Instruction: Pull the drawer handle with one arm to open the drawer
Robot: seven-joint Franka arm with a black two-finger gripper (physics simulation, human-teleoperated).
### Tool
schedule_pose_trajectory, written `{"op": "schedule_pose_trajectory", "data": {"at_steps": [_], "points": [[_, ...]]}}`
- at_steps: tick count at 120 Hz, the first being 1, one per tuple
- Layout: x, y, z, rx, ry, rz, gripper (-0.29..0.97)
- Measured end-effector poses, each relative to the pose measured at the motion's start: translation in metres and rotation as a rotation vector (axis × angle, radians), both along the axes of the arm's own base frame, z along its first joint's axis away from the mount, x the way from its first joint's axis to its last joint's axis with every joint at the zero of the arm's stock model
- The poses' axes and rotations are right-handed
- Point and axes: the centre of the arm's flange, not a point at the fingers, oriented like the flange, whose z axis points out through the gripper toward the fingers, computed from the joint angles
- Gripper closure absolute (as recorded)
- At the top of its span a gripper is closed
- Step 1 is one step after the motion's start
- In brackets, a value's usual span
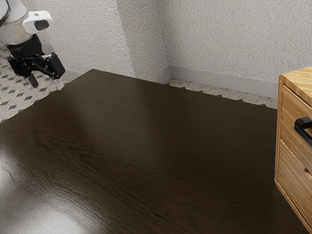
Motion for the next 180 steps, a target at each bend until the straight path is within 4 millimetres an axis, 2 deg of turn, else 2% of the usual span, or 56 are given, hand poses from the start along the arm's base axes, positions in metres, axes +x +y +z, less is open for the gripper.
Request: {"op": "schedule_pose_trajectory", "data": {"at_steps": [9,15,18,22,25,28,32,36,47,52,57,72,88,92,96,98,99,100,104,106,109,112,119,128,134,144,156,167,174,180], "points": [[0.012,-0.025,0.000,0.000,0.001,-0.056,0.03],[0.012,-0.027,0.000,0.001,0.002,-0.063,0.03],[0.009,-0.026,0.007,0.000,-0.012,-0.063,0.03],[-0.008,-0.029,0.043,0.015,-0.087,-0.074,0.03],[-0.027,-0.035,0.078,0.025,-0.164,-0.093,0.02],[-0.045,-0.040,0.104,0.029,-0.223,-0.108,0.02],[-0.059,-0.047,0.124,0.036,-0.267,-0.123,0.02],[-0.054,-0.073,0.130,0.040,-0.277,-0.174,0.02],[-0.012,-0.183,0.118,0.028,-0.244,-0.395,0.02],[0.000,-0.222,0.111,0.024,-0.228,-0.468,0.03],[0.006,-0.252,0.104,0.020,-0.216,-0.526,0.03],[0.018,-0.318,0.087,0.012,-0.183,-0.646,0.02],[0.008,-0.376,0.084,-0.006,-0.179,-0.763,0.02],[0.005,-0.391,0.070,-0.045,-0.150,-0.799,0.02],[-0.004,-0.403,0.046,-0.097,-0.098,-0.842,0.03],[-0.011,-0.400,0.032,-0.124,-0.068,-0.849,0.03],[-0.014,-0.393,0.027,-0.135,-0.056,-0.841,0.03],[-0.015,-0.380,0.022,-0.145,-0.048,-0.822,0.04],[-0.017,-0.304,0.012,-0.158,-0.040,-0.688,0.03],[-0.023,-0.279,0.011,-0.156,-0.041,-0.644,0.03],[-0.033,-0.258,0.010,-0.153,-0.041,-0.610,0.03],[-0.043,-0.249,0.008,-0.154,-0.035,-0.602,0.03],[-0.068,-0.256,-0.003,-0.168,-0.008,-0.646,0.03],[-0.078,-0.282,-0.011,-0.122,0.021,-0.740,0.03],[-0.079,-0.300,-0.018,-0.057,0.051,-0.831,0.03],[-0.079,-0.308,-0.036,0.003,0.111,-0.919,0.03],[-0.075,-0.310,-0.038,0.052,0.113,-1.038,0.03],[-0.062,-0.323,-0.039,0.093,0.063,-1.191,0.03],[-0.057,-0.346,-0.038,0.123,0.015,-1.324,0.03],[-0.059,-0.378,-0.036,0.148,-0.026,-1.461,0.03]]}}
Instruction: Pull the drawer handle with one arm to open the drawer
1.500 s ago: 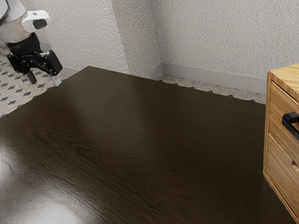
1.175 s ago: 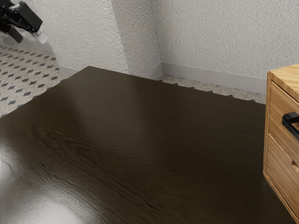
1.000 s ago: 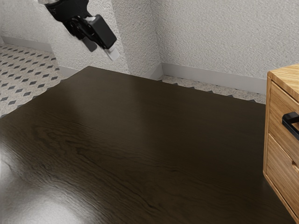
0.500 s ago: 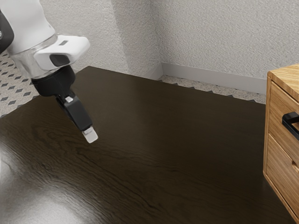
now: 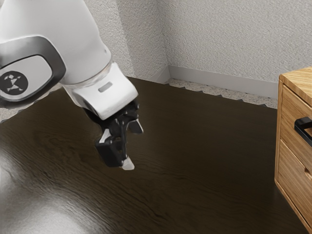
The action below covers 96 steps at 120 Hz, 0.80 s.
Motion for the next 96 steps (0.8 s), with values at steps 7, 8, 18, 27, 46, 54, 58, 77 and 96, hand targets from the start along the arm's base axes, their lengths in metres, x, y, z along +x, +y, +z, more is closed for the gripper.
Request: {"op": "schedule_pose_trajectory", "data": {"at_steps": [7,8,18,27,46,54,58,77,96], "points": [[-0.008,-0.037,0.002,0.000,-0.036,-0.157,0.03],[-0.009,-0.042,0.003,0.000,-0.041,-0.178,0.03],[-0.030,-0.085,0.012,-0.006,-0.091,-0.377,0.03],[-0.051,-0.113,0.021,-0.009,-0.132,-0.532,0.03],[-0.062,-0.138,0.028,0.029,-0.183,-0.719,0.03],[-0.044,-0.144,0.031,0.090,-0.218,-0.747,0.03],[-0.034,-0.150,0.030,0.119,-0.232,-0.763,0.03],[-0.021,-0.187,0.026,0.203,-0.294,-0.889,0.03],[-0.029,-0.202,0.028,0.216,-0.324,-0.998,0.03]]}}
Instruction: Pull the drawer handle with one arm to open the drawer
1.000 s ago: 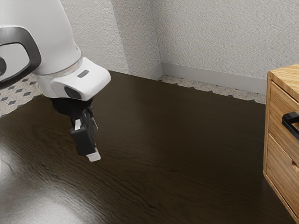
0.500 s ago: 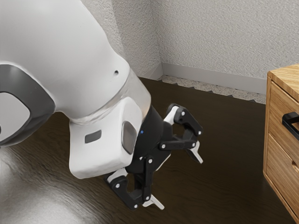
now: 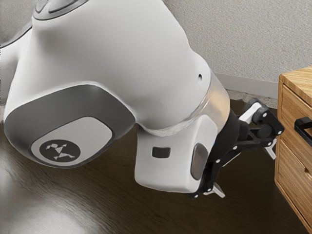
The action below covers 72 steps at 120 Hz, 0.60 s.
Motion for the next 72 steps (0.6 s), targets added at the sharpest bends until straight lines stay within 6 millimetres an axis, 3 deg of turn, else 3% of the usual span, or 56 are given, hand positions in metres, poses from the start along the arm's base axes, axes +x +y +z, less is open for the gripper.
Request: {"op": "schedule_pose_trajectory", "data": {"at_steps": [29,72], "points": [[-0.012,-0.033,0.013,-0.008,-0.054,-0.135,0.03],[-0.002,-0.039,-0.009,0.000,-0.012,-0.200,0.03]]}}
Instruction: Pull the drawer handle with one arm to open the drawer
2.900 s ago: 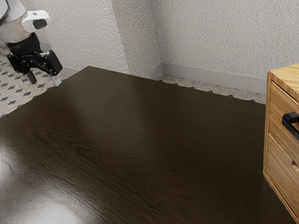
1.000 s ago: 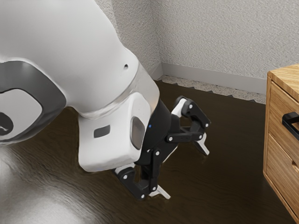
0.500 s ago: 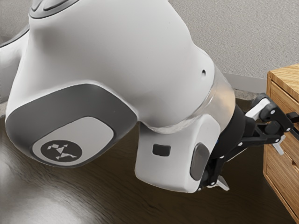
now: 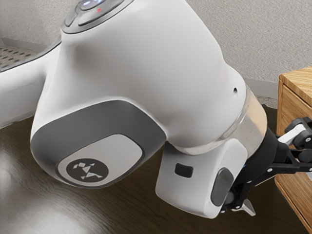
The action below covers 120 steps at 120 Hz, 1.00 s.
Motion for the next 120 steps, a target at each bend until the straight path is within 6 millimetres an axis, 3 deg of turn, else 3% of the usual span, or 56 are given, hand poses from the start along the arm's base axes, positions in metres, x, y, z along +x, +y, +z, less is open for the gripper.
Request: {"op": "schedule_pose_trajectory", "data": {"at_steps": [24,45,54,74,120], "points": [[0.033,0.031,-0.004,-0.005,0.009,0.052,0.03],[0.055,0.024,-0.012,-0.002,-0.020,0.062,0.03],[0.059,0.021,-0.008,-0.007,-0.038,0.059,0.03],[0.070,0.014,-0.020,0.001,-0.033,0.058,0.03],[0.078,0.010,-0.027,-0.015,-0.036,0.050,0.03]]}}
